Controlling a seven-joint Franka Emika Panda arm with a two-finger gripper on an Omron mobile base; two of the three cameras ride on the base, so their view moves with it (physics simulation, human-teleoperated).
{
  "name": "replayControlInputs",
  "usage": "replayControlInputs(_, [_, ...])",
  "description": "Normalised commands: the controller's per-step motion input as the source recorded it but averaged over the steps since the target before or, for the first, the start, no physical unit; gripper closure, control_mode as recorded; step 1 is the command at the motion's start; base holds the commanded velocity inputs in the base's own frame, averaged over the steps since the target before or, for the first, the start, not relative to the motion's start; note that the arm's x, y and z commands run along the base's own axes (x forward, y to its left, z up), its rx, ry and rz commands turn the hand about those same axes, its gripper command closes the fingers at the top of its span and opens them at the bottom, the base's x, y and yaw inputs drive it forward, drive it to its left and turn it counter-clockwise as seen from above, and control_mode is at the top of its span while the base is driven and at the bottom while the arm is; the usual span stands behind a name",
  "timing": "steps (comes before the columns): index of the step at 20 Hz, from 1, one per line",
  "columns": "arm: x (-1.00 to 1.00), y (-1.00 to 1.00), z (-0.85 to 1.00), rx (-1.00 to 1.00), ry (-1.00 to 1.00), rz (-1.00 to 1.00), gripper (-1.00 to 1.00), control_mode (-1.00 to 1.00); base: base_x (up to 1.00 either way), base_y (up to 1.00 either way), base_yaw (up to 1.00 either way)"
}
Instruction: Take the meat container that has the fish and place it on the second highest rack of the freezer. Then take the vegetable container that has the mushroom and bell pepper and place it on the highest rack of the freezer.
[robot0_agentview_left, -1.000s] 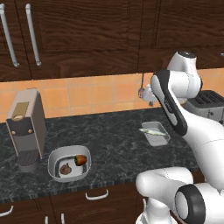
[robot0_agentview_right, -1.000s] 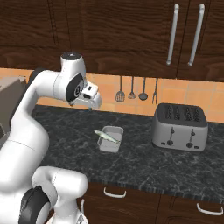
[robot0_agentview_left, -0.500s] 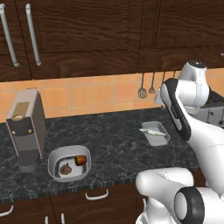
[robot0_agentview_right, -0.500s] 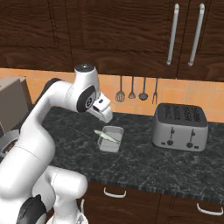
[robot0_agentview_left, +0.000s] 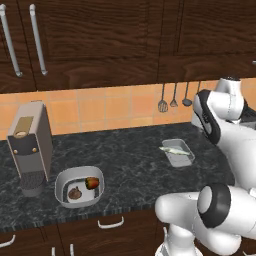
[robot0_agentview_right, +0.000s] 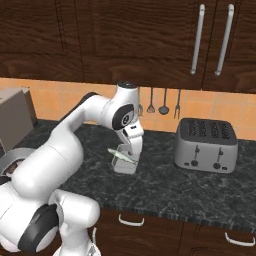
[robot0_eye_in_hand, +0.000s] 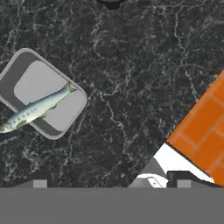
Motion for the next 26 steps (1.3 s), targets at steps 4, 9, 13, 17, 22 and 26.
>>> replayControlInputs(4, [0.33, -0.48, -0.19, 0.06, 0.17, -0.3, -1.0, -1.0, 0.0, 0.0, 0.0])
replayControlInputs(9, [0.35, -0.36, -0.23, 0.03, 0.12, -0.24, -1.0, -1.0, 0.0, 0.0, 0.0])
replayControlInputs(13, [0.23, -0.13, -0.64, 0.0, 0.03, -0.16, -1.0, -1.0, 0.0, 0.0, 0.0])
replayControlInputs(17, [0.01, 0.18, -0.64, 0.0, -0.04, -0.08, -1.0, -1.0, 0.0, 0.0, 0.0])
replayControlInputs(22, [0.0, 0.28, -0.46, 0.0, -0.1, -0.07, -1.0, -1.0, 0.0, 0.0, 0.0])
replayControlInputs(26, [0.07, 0.41, -0.35, 0.0, -0.03, -0.01, -1.0, -1.0, 0.0, 0.0, 0.0])
